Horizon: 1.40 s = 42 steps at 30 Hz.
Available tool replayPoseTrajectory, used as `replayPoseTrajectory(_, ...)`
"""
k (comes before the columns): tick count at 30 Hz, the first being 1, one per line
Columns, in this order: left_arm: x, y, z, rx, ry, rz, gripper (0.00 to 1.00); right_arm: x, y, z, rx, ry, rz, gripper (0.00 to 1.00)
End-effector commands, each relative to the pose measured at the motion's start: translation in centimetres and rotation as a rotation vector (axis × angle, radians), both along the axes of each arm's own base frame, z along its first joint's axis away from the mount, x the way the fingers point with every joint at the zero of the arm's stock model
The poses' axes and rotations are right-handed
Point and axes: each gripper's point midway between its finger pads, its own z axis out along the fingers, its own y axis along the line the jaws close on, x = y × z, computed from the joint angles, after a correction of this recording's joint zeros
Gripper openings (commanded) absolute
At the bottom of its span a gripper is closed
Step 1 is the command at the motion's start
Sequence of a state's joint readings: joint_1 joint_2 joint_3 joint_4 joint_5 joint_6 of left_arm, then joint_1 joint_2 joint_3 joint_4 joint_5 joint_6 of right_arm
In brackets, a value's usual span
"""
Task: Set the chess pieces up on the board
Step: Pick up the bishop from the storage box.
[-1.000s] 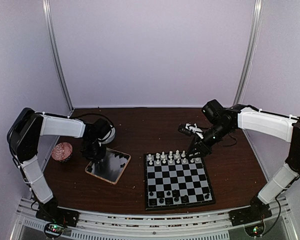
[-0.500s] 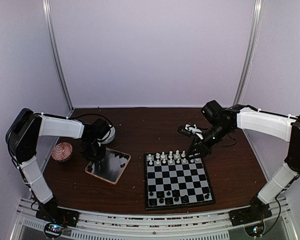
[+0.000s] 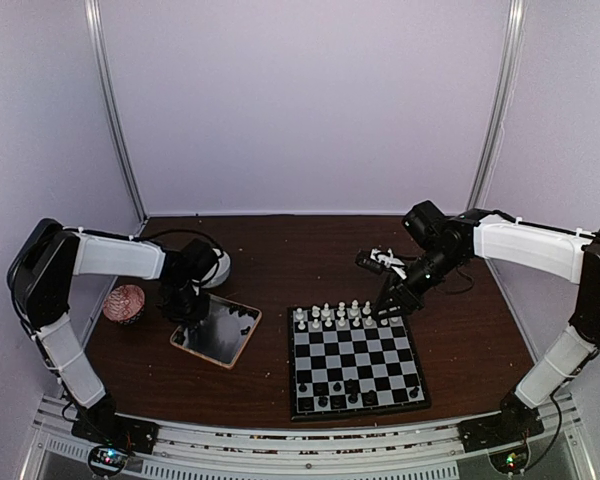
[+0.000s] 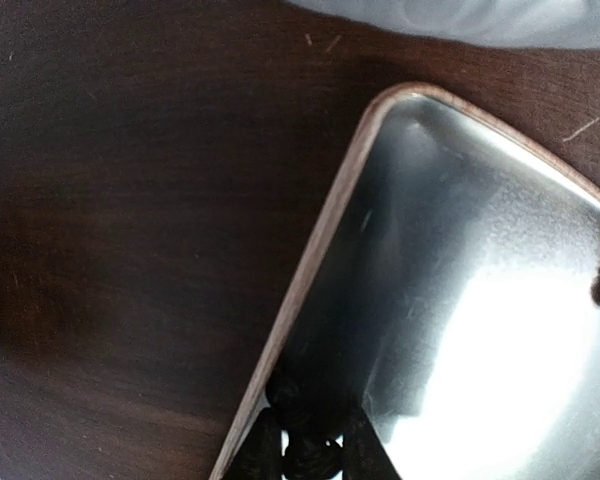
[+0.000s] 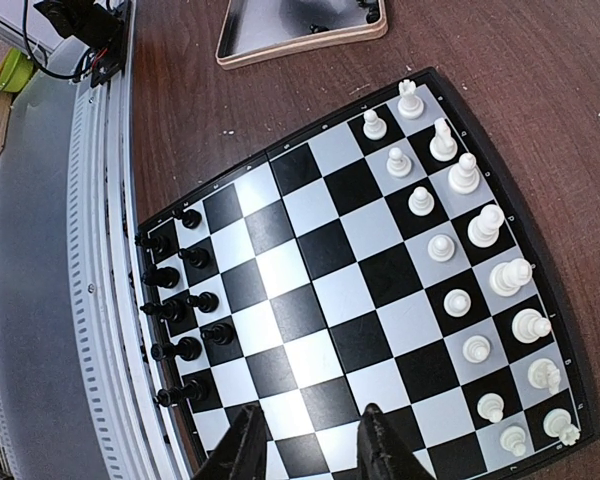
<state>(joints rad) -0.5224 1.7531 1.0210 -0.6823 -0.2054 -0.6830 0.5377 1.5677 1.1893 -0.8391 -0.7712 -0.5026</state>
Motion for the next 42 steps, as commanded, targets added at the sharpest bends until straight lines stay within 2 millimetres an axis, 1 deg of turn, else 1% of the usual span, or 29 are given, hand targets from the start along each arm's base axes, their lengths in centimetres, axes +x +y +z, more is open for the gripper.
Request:
replayPoseTrajectory(1, -2.5, 0.7, -1.3, 0.003, 0.097, -0.016, 0.12, 0.4, 0.3, 1.0, 0.027, -0.015, 0.009, 0.33)
replayPoseTrajectory(3, -2.2, -0.2, -0.8, -0.024, 0.078, -0.06, 0.12, 0.4, 0.3, 1.1, 0.03, -0.015, 0.01, 0.33)
replayPoseTrajectory(7, -1.6, -4.6, 1.3, -0.062, -0.015, -0.268, 0.11, 0.5, 0.4, 1.6, 0.043, -0.023, 0.001, 0.33)
replayPoseTrajectory(9, -1.5, -6.4, 2.0, -0.074, -0.055, -0.337, 0.11, 0.6, 0.5, 1.7, 0.048, -0.025, -0.002, 0.33)
replayPoseTrajectory(13, -1.7, -9.2, 2.7, -0.179, -0.121, -0.426, 0.1, 0.7, 0.5, 1.8, 0.05, -0.027, -0.008, 0.33)
replayPoseTrajectory(15, -2.0, -10.0, 2.7, -0.229, -0.136, -0.461, 0.11, 0.7, 0.5, 1.8, 0.05, -0.024, -0.012, 0.33)
replayPoseTrajectory(17, -2.4, -9.9, 2.1, -0.223, -0.114, -0.472, 0.11, 0.7, 0.6, 1.8, 0.05, -0.021, -0.014, 0.33)
replayPoseTrajectory(21, -3.3, -8.8, 0.5, -0.162, -0.025, -0.472, 0.11, 0.8, 0.6, 1.7, 0.05, -0.018, -0.016, 0.33)
replayPoseTrajectory(24, -3.9, -8.1, 0.1, -0.12, 0.007, -0.467, 0.11, 0.8, 0.7, 1.6, 0.048, -0.015, -0.015, 0.33)
replayPoseTrajectory(26, -4.1, -7.5, -0.1, -0.095, 0.025, -0.463, 0.11, 0.7, 0.7, 1.6, 0.048, -0.013, -0.014, 0.32)
replayPoseTrajectory(28, -4.3, -7.3, -0.2, -0.081, 0.045, -0.464, 0.14, 0.7, 0.7, 1.5, 0.048, -0.011, -0.013, 0.33)
replayPoseTrajectory(31, -4.6, -6.7, -0.3, -0.048, 0.08, -0.451, 0.24, 0.7, 0.7, 1.5, 0.049, -0.009, -0.012, 0.33)
replayPoseTrajectory(32, -4.7, -6.6, -0.2, -0.042, 0.087, -0.445, 0.26, 0.7, 0.7, 1.5, 0.049, -0.009, -0.012, 0.33)
replayPoseTrajectory(38, -4.9, -5.4, 0.1, 0.018, 0.113, -0.411, 0.27, 0.6, 0.7, 1.6, 0.052, -0.012, -0.009, 0.33)
replayPoseTrajectory(42, -5.1, -5.2, -0.1, 0.027, 0.128, -0.406, 0.27, 0.6, 0.7, 1.6, 0.052, -0.009, -0.007, 0.33)
